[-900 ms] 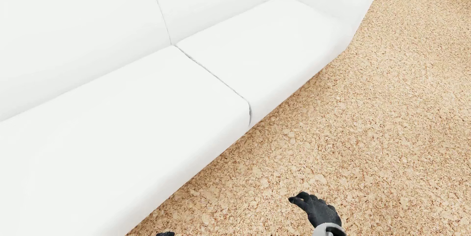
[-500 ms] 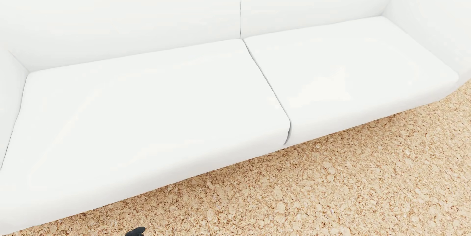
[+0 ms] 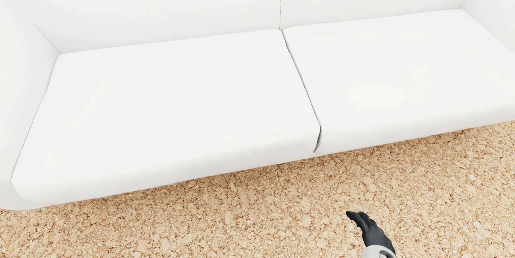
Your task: Walk to the white sofa
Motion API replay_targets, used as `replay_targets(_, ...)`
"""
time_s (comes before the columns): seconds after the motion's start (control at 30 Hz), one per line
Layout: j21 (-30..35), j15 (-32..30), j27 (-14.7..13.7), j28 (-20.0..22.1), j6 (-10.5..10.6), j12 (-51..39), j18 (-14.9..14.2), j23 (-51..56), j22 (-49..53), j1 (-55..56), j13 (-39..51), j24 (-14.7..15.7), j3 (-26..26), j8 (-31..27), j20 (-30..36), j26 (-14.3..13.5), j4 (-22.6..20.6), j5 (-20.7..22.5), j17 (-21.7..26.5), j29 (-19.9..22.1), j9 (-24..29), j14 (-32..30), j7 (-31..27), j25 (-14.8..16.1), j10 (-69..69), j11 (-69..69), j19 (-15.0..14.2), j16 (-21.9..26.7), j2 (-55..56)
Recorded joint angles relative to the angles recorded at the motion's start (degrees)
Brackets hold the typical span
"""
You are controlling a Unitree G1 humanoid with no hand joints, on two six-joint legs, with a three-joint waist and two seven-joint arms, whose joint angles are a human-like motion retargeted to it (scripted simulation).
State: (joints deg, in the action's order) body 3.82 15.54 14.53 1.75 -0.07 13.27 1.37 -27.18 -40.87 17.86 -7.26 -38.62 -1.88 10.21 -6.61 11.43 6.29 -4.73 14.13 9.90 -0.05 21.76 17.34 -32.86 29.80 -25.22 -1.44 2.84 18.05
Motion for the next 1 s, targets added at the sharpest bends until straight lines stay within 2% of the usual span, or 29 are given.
replay_targets(0.07, 0.3, 0.7, -0.4, -0.6, -0.2, -0.8, -1.1, 1.4, -1.0, -3.1, -0.6, -1.8, 0.3, -1.3, 3.6, -0.1, -1.1, -0.6, -0.3, -0.9, 0.2, -0.1, 0.5, -2.5, -5.8, -7.2, -0.7, 1.3, 3.7)
replay_targets(0.13, 2.8, 1.0, -0.2, -0.9, -0.6, -1.6, -2.0, 0.2, -0.9, -4.2, -1.1, -2.7, 0.6, -4.0, 7.3, -0.9, -1.6, -2.1, 0.4, -4.8, 0.6, -0.6, 1.4, -8.0, -7.2, -17.6, -7.7, 3.2, 9.0)
replay_targets(0.17, 3.4, 0.7, 0.2, -0.5, -0.9, -2.2, -2.4, -1.2, -0.6, -4.5, -1.6, -2.5, 0.6, -4.7, 8.5, -1.1, -1.8, -3.7, 0.2, -6.9, 0.7, -0.9, 1.2, -10.0, -7.6, -21.4, -8.8, 4.2, 10.9)
replay_targets(0.23, 3.4, -0.2, 1.9, 0.7, -1.2, -3.3, -3.1, -5.2, 0.6, -5.0, -3.2, -0.9, 0.7, 0.3, 8.8, -0.8, -2.2, -11.9, -1.2, -10.2, 0.5, -1.9, -0.3, -11.3, -9.0, -22.4, -3.8, 5.3, 11.6)
replay_targets(0.27, 3.1, -1.7, 2.9, 1.8, -1.3, -3.9, -3.5, -7.0, 1.6, -5.3, -4.2, 0.3, 0.9, 3.1, 8.4, -0.4, -2.3, -15.9, -1.9, -11.5, 0.4, -2.4, -1.3, -11.5, -9.5, -19.7, -2.7, 4.9, 10.7)
replay_targets(0.3, 2.9, -4.0, 3.8, 2.6, -1.3, -3.3, -4.0, -9.2, 2.8, -5.6, -4.9, 1.8, 1.1, 4.9, 7.4, -1.4, -2.4, -19.0, -2.2, -12.5, 0.3, -2.8, -2.3, -11.5, -10.0, -15.7, -2.0, 5.3, 9.4)
replay_targets(0.37, 3.9, -8.5, 4.9, 4.0, -1.3, -2.5, -5.2, -13.6, 4.5, -6.7, -5.7, 3.5, 1.4, 4.0, 5.6, -3.0, -2.2, -20.8, -2.7, -13.9, 0.1, -3.3, -4.3, -11.3, -11.1, -6.4, 0.1, 4.7, 6.4)
replay_targets(0.4, 4.6, -11.4, 5.0, 4.1, -1.4, -2.1, -6.0, -15.4, 4.8, -7.2, -6.0, 3.9, 1.5, 1.8, 5.3, -3.4, -1.7, -20.2, -2.7, -14.8, 0.0, -3.4, -5.1, -11.0, -11.3, -2.4, -1.2, 4.6, 4.8)
replay_targets(0.43, 5.2, -13.0, 5.0, 3.9, -1.5, -1.7, -6.9, -16.8, 4.7, -7.6, -6.2, 4.0, 1.5, 0.5, 5.2, -3.5, -0.9, -19.5, -2.7, -15.6, -0.1, -3.4, -5.8, -10.6, -11.3, 0.0, -5.9, 4.8, 3.0)
replay_targets(0.5, 5.7, -8.6, 5.4, 3.5, -1.8, -1.2, -9.2, -18.0, 3.9, -7.9, -6.1, 3.6, 1.4, 2.7, 5.1, -2.4, 1.8, -17.8, -3.7, -15.4, -0.3, -3.6, -7.3, -9.9, -10.4, 1.1, -10.0, 5.4, -0.1)
replay_targets(0.6, 7.0, -4.2, 4.5, 3.2, -1.2, 0.1, -10.7, -18.1, 2.7, -6.2, -4.8, 4.0, 1.4, 5.9, 3.6, -0.5, 8.3, -12.1, -5.3, -11.6, -0.2, -5.3, -9.3, -8.8, -6.6, 0.0, -6.5, 6.0, -1.8)
replay_targets(0.67, 9.3, -2.5, 3.8, 2.1, -0.3, 0.3, -9.2, -17.6, 1.8, -4.6, -2.8, 3.1, 1.2, 7.5, 3.7, 0.9, 12.3, -8.0, -5.4, -10.6, -0.1, -8.1, -10.1, -8.5, -4.0, 0.2, -4.5, 4.6, -2.7)
replay_targets(0.7, 10.3, -2.2, 3.6, 1.2, 0.1, 0.4, -6.9, -17.4, 1.5, -3.8, -1.6, 2.4, 1.1, 8.4, 3.8, 1.1, 14.2, -6.2, -5.3, -10.4, -0.1, -9.5, -9.6, -8.2, -3.0, 0.9, -3.6, 4.2, -3.5)
replay_targets(0.77, 10.9, -1.9, 3.8, 0.7, 0.8, 0.3, -0.3, -16.9, 0.9, -2.8, 0.4, 1.4, 1.0, 10.2, 3.2, 1.5, 18.1, -3.5, -5.0, -9.2, -0.1, -12.7, -2.6, -7.0, -1.5, 2.6, -1.9, 3.0, -4.9)
replay_targets(0.8, 11.1, -1.5, 3.9, 0.9, 1.0, 0.6, 1.3, -17.0, 0.8, -2.4, 1.5, 1.2, 0.8, 10.7, 2.5, 1.3, 18.5, -2.7, -4.7, -8.3, -0.2, -12.1, -0.1, -6.2, -0.4, 2.7, -1.3, 2.7, -5.1)
replay_targets(0.83, 11.5, -1.0, 4.0, 1.5, 1.1, 0.5, -1.6, -17.1, 0.6, -1.3, 2.4, 1.0, 0.4, 11.0, 2.0, 1.2, 16.9, -2.3, -4.3, -7.8, -0.1, -10.5, -1.4, -5.6, 1.4, 2.2, -0.7, 2.3, -5.1)
replay_targets(0.9, 12.4, -0.1, 3.7, 2.1, 1.0, 0.1, -10.8, -16.9, 0.5, 0.7, 3.6, 0.3, -0.1, 11.6, 1.3, 0.9, 10.5, -2.0, -3.0, -7.5, -0.2, -5.8, -7.5, -4.6, 4.6, 1.1, 0.2, 1.9, -4.9)
replay_targets(0.93, 12.6, 0.3, 3.6, 1.5, 0.8, -0.1, -13.1, -16.6, 0.5, 1.3, 3.8, 0.1, -0.1, 12.0, 1.2, 0.8, 6.5, -2.0, -2.3, -7.4, -0.3, -3.9, -11.2, -4.1, 5.1, 0.9, 0.6, 1.9, -5.0)
replay_targets(0.97, 12.5, 0.5, 3.7, 0.4, 0.8, -0.3, -12.3, -16.3, 0.4, 1.1, 3.8, 0.1, 0.1, 12.8, 1.2, 0.7, 4.6, -2.1, -1.8, -7.1, -0.5, -2.5, -11.1, -3.5, 4.9, 1.0, 0.9, 2.1, -5.4)
replay_targets(1.0, 12.2, 0.6, 3.8, -0.5, 0.8, -0.6, -10.0, -16.1, 0.4, 0.0, 3.7, 0.0, 0.5, 13.6, 1.3, 0.6, 5.0, -2.1, -1.5, -6.6, -0.7, -1.7, -6.9, -2.9, 3.3, 1.4, 1.3, 2.3, -5.8)
